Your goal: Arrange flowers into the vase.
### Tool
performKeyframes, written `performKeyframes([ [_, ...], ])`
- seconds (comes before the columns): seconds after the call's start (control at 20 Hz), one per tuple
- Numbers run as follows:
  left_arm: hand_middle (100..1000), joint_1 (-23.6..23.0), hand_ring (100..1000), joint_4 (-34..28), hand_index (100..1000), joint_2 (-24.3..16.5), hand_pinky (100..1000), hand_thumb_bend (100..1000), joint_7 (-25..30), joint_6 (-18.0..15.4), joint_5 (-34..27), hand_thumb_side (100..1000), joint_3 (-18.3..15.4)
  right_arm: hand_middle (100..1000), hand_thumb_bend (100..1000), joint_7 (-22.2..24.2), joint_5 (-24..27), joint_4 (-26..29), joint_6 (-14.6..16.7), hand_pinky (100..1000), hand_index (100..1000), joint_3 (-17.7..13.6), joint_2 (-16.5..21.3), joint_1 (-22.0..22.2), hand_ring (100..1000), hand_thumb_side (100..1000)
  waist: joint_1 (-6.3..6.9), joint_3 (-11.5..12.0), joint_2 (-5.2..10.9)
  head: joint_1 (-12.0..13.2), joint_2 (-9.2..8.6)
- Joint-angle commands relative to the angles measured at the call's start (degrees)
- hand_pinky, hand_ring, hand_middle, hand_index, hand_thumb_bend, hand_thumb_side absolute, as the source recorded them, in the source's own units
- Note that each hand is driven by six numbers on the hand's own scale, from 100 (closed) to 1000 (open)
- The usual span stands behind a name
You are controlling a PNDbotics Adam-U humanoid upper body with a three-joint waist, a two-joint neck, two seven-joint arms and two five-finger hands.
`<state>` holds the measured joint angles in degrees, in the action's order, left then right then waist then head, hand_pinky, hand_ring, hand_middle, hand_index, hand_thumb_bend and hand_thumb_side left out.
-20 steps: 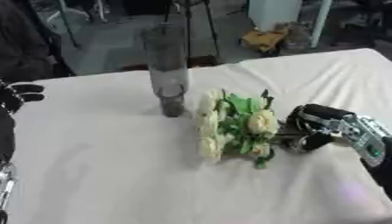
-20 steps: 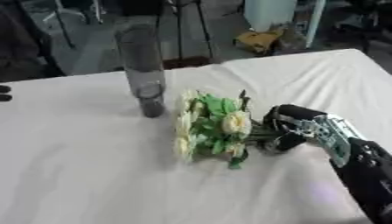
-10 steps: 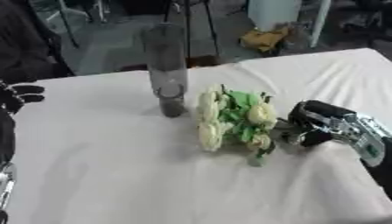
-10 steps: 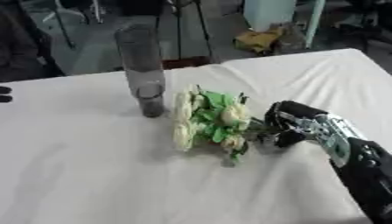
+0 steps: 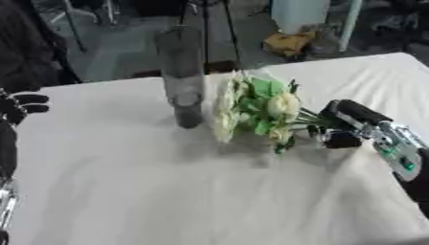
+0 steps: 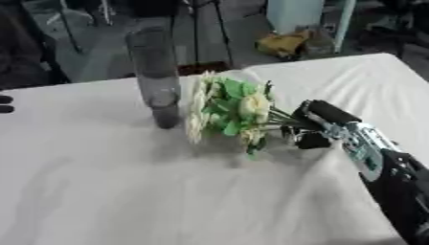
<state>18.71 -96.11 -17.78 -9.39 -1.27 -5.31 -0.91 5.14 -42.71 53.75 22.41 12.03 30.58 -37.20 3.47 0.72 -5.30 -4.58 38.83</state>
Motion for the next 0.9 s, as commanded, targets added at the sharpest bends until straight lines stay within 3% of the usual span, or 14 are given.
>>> performKeyframes([
  [0.05, 619, 0.7, 614, -0.6, 724, -0.7, 625, 429, -0.1, -0.1, -0.2, 959, 0.0, 207, 100, -1.8, 1.4, -0.2, -1.0, 100, 413, -0.3, 0.9, -0.7, 160, 500, 0.63, 0.1, -0.03, 0.0, 0.55],
  [0.25, 619, 0.7, 614, -0.6, 724, -0.6, 625, 427, 0.0, -0.1, -0.3, 960, 0.0, 176, 100, -2.2, 3.2, -1.2, -2.4, 100, 405, -0.6, 0.5, -0.5, 100, 484, 0.66, 0.1, -0.01, 0.0, 0.56],
  [0.55, 619, 0.8, 614, -0.6, 724, -0.6, 625, 427, 0.0, -0.1, -0.4, 960, 0.0, 162, 100, -2.8, 6.8, -0.8, -4.3, 100, 404, -0.3, 0.5, -0.5, 100, 490, 0.61, 0.1, 0.02, 0.0, 0.57],
  [0.6, 620, 0.8, 613, -0.6, 724, -0.6, 624, 426, 0.0, -0.1, -0.4, 960, 0.0, 100, 100, -2.8, 6.9, -0.7, -4.4, 100, 391, -0.3, 0.6, -0.6, 100, 603, 0.59, 0.1, 0.03, 0.0, 0.57],
  [0.9, 619, 0.8, 613, -0.5, 724, -0.6, 623, 426, 0.0, 0.0, -0.3, 960, 0.1, 100, 100, -4.3, 6.9, 3.4, -5.5, 100, 330, -0.4, 1.5, -1.1, 100, 764, 0.18, -0.1, 0.18, 0.0, 0.26],
])
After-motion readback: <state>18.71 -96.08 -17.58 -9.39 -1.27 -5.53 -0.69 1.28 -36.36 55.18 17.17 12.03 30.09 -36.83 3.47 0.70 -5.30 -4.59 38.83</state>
